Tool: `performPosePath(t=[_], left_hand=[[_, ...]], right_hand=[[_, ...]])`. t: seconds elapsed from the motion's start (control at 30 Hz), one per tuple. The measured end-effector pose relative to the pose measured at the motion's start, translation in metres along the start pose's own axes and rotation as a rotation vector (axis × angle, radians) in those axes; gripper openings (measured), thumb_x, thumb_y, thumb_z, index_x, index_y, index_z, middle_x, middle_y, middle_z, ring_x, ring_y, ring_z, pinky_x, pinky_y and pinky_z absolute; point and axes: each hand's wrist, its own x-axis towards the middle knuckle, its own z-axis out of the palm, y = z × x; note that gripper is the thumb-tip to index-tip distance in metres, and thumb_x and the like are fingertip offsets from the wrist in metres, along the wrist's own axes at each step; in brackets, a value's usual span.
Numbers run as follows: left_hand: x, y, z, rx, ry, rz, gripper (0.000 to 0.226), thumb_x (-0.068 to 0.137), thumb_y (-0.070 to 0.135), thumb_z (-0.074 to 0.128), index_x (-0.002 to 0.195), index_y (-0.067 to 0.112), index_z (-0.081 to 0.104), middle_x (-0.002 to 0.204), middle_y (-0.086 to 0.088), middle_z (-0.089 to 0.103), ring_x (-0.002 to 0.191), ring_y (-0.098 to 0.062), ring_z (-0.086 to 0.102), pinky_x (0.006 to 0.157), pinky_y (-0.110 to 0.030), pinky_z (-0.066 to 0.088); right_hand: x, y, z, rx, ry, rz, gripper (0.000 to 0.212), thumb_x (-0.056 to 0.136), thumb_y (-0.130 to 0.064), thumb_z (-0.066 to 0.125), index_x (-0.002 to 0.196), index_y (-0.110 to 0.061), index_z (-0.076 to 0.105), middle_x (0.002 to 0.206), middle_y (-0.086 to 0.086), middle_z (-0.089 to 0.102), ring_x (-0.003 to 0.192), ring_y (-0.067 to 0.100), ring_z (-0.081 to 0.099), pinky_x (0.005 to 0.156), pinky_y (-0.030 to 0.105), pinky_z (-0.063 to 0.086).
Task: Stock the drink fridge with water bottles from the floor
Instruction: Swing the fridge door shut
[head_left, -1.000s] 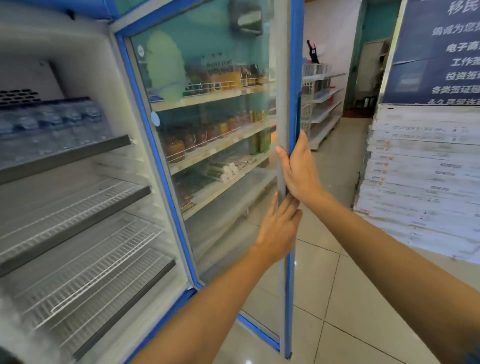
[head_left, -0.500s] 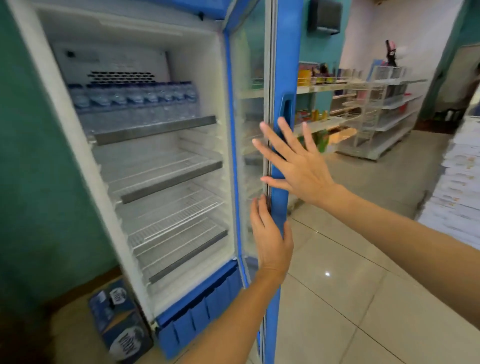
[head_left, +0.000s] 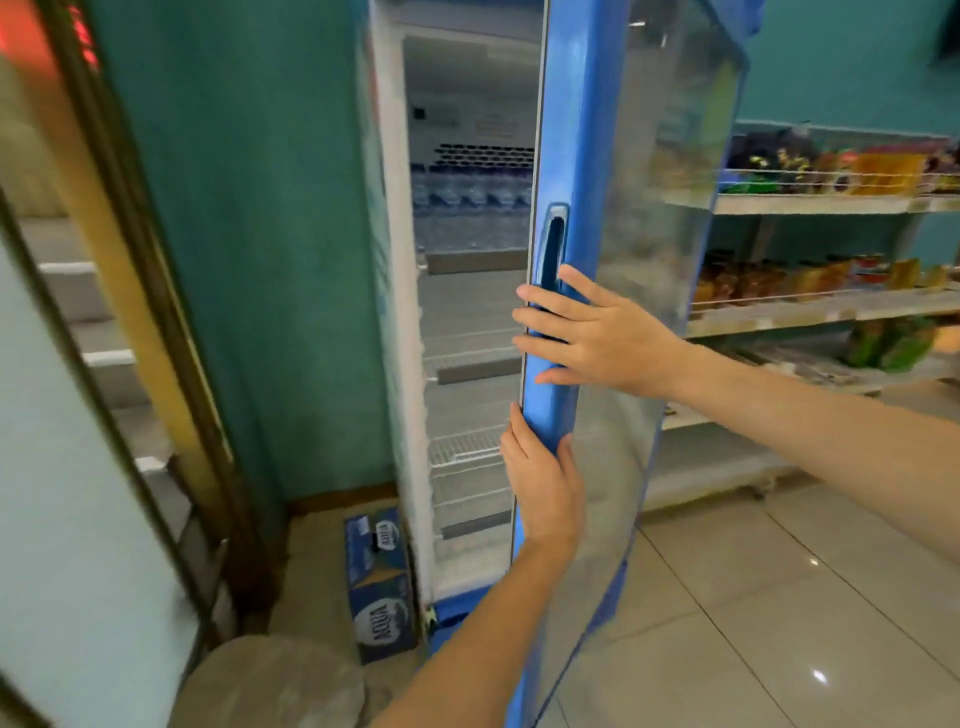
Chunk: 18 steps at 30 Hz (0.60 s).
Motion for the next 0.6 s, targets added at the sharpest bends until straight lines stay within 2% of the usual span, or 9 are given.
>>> performPosePath(t=[0.07,0.17,0.3,0.37,0.43,0.5,0.6], left_hand=[[0.022,-0.012,-0.009,-0.009,0.007,-0.027,0.059,0.094,0.021,0.049,0.145,0.003,0.026,0.126,-0.01,0.041,0.117,-0.025,0.042,0.102,-0.036,0.036],[0.055,-0.029,-0.024,-0.012,-0.001,-0.05,0.056,0.095,0.016,0.05,0.145,0.005,0.026,0.129,-0.008,0.041,0.118,-0.019,0.04,0.098,-0.021,0.03],[0.103,-0.044,-0.041,-0.022,-0.005,-0.093,0.048,0.094,0.014,0.05,0.139,0.007,0.034,0.123,-0.006,0.045,0.112,-0.017,0.045,0.097,-0.03,0.036],[0.124,-0.049,-0.047,-0.032,-0.012,-0.118,0.046,0.095,0.014,0.049,0.138,0.007,0.036,0.121,-0.003,0.046,0.109,-0.013,0.044,0.097,-0.027,0.035],[0.146,-0.059,-0.049,-0.008,0.0,-0.133,0.045,0.097,0.019,0.048,0.139,0.007,0.037,0.125,-0.006,0.048,0.112,-0.015,0.045,0.101,-0.03,0.037],[0.166,-0.07,-0.048,0.013,0.0,-0.126,0.043,0.098,0.026,0.047,0.136,0.007,0.039,0.124,-0.009,0.047,0.11,-0.017,0.045,0.098,-0.029,0.037],[0.19,-0.084,-0.044,-0.001,-0.001,-0.118,0.04,0.1,0.029,0.044,0.132,0.006,0.04,0.121,-0.004,0.041,0.107,-0.014,0.042,0.095,-0.027,0.036]], right_hand=[[0.025,-0.004,0.022,0.013,0.041,-0.019,0.047,0.102,-0.047,0.03,0.109,-0.017,0.065,0.12,0.002,0.063,0.131,0.026,0.048,0.117,0.049,0.016],[0.063,-0.011,0.052,0.033,0.124,-0.012,0.044,0.101,-0.044,0.033,0.1,-0.016,0.068,0.107,0.001,0.067,0.124,0.025,0.055,0.117,0.048,0.018],[0.112,-0.02,0.088,0.074,0.161,-0.006,0.041,0.097,-0.036,0.037,0.084,-0.012,0.068,0.088,0.002,0.064,0.11,0.027,0.059,0.116,0.048,0.022],[0.132,-0.023,0.103,0.093,0.165,0.019,0.039,0.094,-0.032,0.039,0.08,-0.01,0.068,0.083,0.003,0.064,0.105,0.027,0.06,0.115,0.048,0.026],[0.149,-0.029,0.122,0.115,0.173,0.052,0.036,0.093,-0.027,0.04,0.078,-0.009,0.068,0.08,0.004,0.064,0.101,0.027,0.061,0.116,0.048,0.023],[0.163,-0.034,0.14,0.133,0.185,0.073,0.034,0.092,-0.024,0.041,0.079,-0.009,0.068,0.081,0.004,0.063,0.1,0.029,0.061,0.117,0.048,0.018],[0.181,-0.039,0.16,0.139,0.175,0.114,0.03,0.089,-0.021,0.041,0.083,-0.008,0.067,0.085,0.006,0.063,0.101,0.03,0.06,0.118,0.047,0.015]])
